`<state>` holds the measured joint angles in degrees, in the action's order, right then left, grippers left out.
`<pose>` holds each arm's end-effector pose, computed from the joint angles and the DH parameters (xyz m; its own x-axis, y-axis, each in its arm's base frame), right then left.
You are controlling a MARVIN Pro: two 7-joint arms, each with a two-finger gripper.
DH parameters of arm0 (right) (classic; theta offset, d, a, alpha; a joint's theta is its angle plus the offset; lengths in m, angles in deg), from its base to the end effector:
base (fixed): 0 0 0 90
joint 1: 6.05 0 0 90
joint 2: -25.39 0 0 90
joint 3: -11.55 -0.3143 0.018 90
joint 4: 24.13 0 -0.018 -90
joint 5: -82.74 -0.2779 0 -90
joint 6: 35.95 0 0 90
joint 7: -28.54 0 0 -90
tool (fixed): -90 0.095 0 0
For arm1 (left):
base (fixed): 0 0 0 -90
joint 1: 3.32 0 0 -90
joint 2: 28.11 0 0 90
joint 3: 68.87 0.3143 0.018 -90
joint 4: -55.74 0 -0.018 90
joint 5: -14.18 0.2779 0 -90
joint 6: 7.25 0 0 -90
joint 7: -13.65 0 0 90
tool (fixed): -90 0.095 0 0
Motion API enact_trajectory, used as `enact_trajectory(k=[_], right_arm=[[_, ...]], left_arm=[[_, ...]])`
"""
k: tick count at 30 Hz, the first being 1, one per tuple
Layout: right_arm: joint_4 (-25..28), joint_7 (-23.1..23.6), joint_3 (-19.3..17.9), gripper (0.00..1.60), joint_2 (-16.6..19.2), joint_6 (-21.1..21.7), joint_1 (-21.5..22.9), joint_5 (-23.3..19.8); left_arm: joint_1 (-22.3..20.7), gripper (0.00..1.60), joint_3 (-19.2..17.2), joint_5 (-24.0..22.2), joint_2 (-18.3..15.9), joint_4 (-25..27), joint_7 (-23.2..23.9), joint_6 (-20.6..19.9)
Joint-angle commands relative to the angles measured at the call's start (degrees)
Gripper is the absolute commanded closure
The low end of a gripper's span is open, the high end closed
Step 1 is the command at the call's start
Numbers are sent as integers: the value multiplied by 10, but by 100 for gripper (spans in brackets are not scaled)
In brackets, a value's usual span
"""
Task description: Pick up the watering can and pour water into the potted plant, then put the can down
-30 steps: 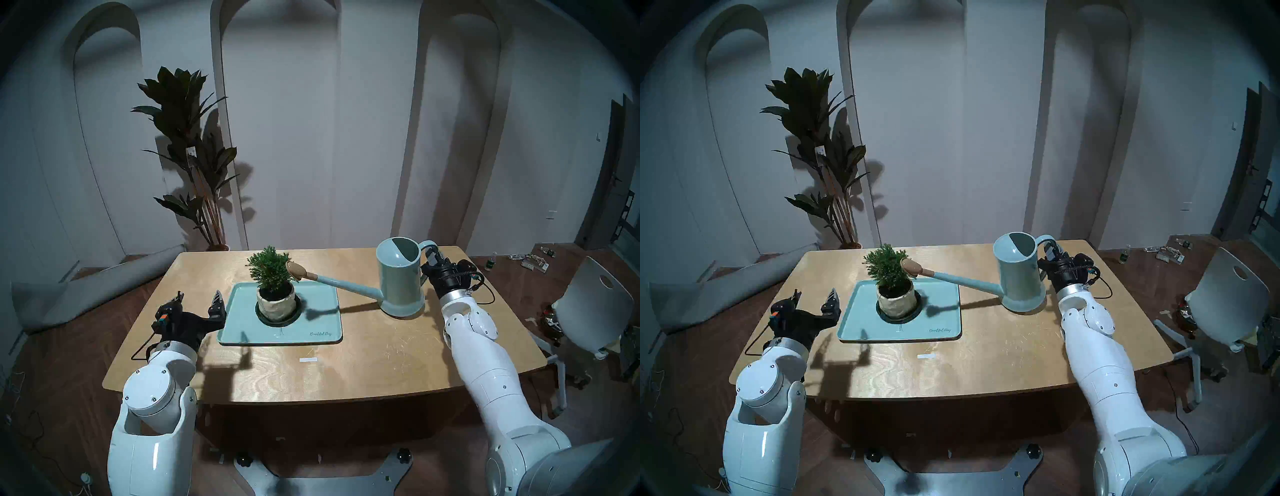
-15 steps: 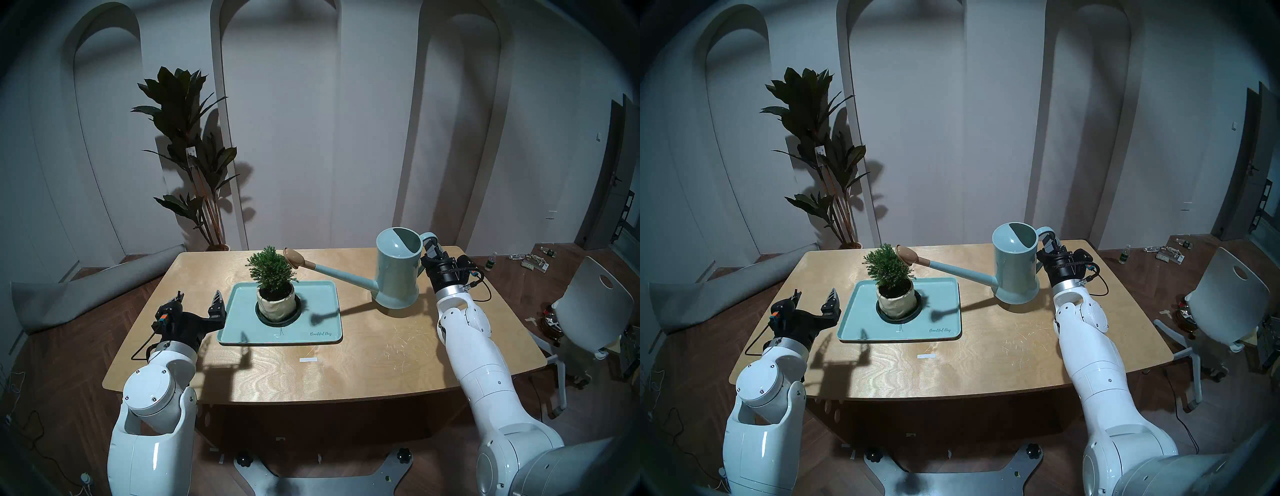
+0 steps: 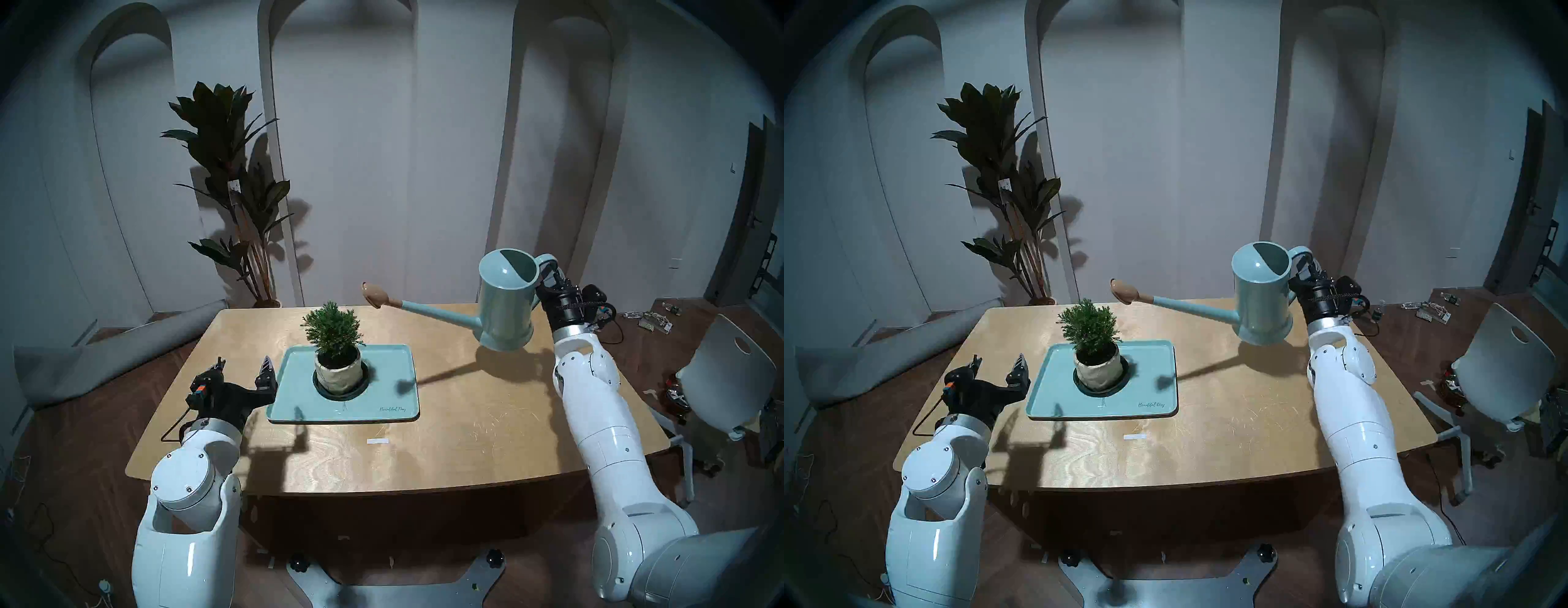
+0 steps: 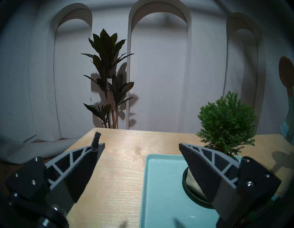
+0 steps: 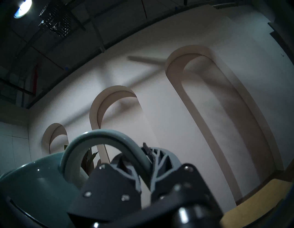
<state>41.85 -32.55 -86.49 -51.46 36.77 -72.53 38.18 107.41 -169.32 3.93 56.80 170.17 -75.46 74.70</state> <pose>0.4906 -0.1318 -0.2352 -0.4296 -0.4779 0.7662 0.2876 -0.8767 -0.3856 0.2759 0.0797 -0.2992 0.0538 0.0390 0.9978 0.1101 -0.9934 0.0329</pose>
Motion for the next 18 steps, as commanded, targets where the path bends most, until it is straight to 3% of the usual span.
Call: enact_trajectory(k=[1, 18], right_arm=[[55, 0, -7, 160, 23, -5, 60, 4], [75, -48, 32, 160, 51, 53, 99, 53]], left_arm=[[-4, 0, -1, -1, 0, 10, 0, 3], [-4, 0, -1, -1, 0, 10, 0, 3]])
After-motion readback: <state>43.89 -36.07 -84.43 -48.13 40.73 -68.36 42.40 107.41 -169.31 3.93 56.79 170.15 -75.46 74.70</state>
